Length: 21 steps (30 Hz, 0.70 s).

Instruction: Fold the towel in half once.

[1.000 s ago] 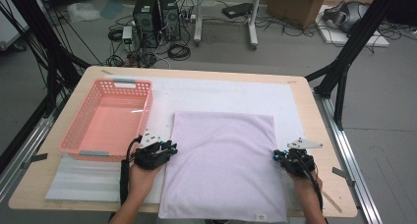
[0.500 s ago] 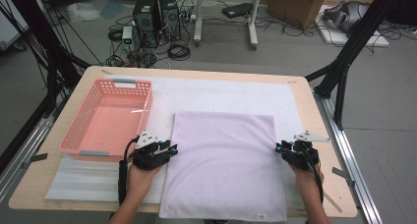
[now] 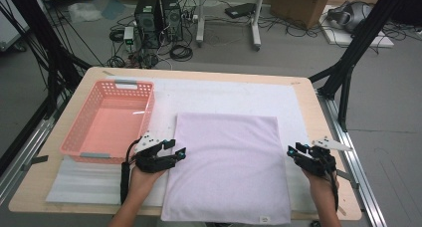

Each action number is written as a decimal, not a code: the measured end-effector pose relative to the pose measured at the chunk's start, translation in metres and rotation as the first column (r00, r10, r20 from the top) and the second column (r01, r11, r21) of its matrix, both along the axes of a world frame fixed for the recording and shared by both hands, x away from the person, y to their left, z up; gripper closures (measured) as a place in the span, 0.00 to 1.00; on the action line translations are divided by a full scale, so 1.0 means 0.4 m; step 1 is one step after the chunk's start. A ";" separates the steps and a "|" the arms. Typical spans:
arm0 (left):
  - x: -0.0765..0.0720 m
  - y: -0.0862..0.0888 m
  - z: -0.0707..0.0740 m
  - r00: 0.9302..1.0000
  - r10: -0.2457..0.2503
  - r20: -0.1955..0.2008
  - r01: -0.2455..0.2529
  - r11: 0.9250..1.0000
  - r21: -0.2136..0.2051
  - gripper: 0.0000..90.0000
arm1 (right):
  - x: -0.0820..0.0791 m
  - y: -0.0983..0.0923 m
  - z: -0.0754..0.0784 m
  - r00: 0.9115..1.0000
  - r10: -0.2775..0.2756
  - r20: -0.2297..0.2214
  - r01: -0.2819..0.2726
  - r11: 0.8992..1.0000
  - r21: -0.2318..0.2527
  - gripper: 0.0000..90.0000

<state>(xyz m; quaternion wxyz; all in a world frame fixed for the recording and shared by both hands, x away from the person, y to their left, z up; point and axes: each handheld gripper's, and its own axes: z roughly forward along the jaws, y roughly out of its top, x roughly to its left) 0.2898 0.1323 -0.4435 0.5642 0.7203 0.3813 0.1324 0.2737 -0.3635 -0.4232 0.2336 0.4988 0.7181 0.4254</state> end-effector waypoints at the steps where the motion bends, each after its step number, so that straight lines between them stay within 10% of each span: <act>1: -0.001 0.001 0.001 1.000 -0.004 0.002 0.004 1.000 -0.004 0.45 | -0.012 -0.003 0.003 1.000 0.008 0.008 -0.008 1.000 0.008 0.58; 14: -0.007 -0.007 0.013 0.990 -0.047 0.136 0.047 0.999 0.000 0.30 | -0.089 0.019 0.013 0.989 0.095 0.113 -0.094 0.995 -0.018 0.23; 21: -0.012 -0.021 0.010 0.995 -0.039 0.094 0.037 0.999 0.023 0.27 | -0.083 0.013 -0.001 0.988 0.122 0.096 -0.120 0.992 -0.023 0.23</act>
